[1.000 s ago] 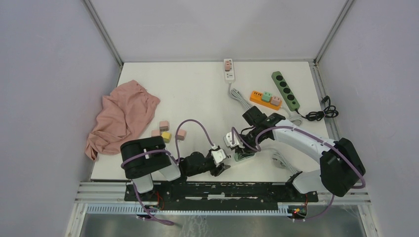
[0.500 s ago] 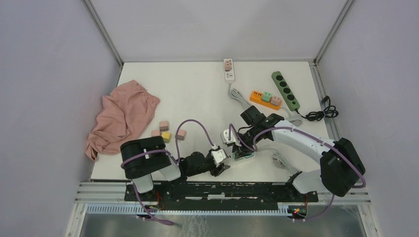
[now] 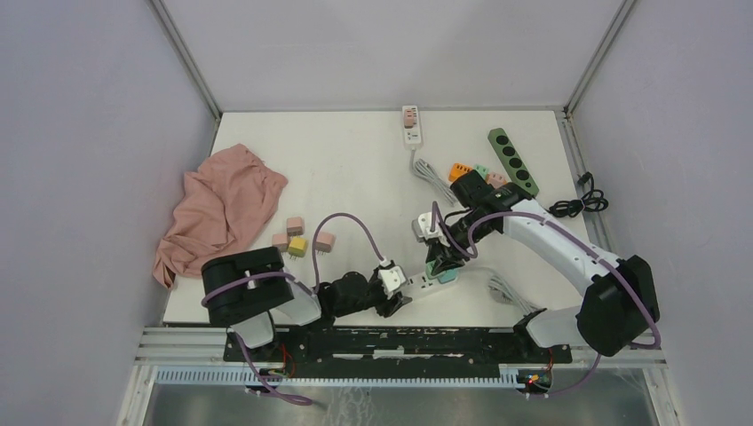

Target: Pull the plug off the socket

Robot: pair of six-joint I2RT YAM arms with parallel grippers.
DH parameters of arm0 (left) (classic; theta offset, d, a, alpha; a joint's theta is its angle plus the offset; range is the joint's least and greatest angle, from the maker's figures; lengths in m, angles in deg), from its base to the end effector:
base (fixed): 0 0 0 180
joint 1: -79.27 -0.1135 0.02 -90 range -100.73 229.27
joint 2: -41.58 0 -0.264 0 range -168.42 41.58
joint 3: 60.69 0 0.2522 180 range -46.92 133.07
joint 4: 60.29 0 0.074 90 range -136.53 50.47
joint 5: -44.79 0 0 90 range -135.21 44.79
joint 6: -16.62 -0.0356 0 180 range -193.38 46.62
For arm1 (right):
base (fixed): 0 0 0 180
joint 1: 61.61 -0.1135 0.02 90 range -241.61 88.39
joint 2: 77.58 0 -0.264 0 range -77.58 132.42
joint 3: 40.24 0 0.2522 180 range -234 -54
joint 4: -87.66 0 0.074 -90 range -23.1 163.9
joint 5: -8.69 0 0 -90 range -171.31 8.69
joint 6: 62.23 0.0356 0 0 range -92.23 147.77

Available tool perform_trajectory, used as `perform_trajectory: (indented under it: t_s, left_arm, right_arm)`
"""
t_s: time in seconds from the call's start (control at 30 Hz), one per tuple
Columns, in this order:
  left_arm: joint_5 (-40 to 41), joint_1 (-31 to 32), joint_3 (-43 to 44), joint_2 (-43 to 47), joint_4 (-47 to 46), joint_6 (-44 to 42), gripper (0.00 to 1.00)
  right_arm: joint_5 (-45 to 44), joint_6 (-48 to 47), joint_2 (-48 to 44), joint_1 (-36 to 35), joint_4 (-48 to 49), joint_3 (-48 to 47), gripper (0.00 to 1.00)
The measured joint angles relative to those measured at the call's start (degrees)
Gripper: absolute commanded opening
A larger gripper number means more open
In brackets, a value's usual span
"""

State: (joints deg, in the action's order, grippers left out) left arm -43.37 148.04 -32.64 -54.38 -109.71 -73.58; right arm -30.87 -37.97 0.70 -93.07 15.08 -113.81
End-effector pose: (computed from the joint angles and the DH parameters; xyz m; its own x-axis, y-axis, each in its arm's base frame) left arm 0.0902 -0.2291 0.1076 -0.1116 0.2970 -0.9483 0.9210 0.3893 0.0135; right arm 0.1895 0.1481 0.2570 0.0931 -0.6238 -0.7761 -0.9546 -0.2773 0.1084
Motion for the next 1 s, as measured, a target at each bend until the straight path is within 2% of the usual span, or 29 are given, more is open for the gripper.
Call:
perform_trajectory:
  t_s: [0.2,0.53,0.77,1.0]
  left_arm:
    - [2.3,0.1,-0.1,8.2,5.8,2.7,0.72]
    - [3.7,0.1,0.0,24.7,18.2,7.2,0.74]
    - [6.1,0.1,1.3,35.8,29.3,11.4,0.88]
    - [10.8,0.1,4.6,42.9,38.2,15.8,0.90]
  right_arm:
    - [3.8,6.7,0.3,3.2,-0.5,-2.8,0.00]
    - [9.8,19.5,2.6,8.4,0.2,-5.8,0.00]
    - [14.7,37.8,2.6,11.7,12.3,-3.3,0.00]
    - [19.2,56.8,4.3,14.8,23.9,-0.5,0.00]
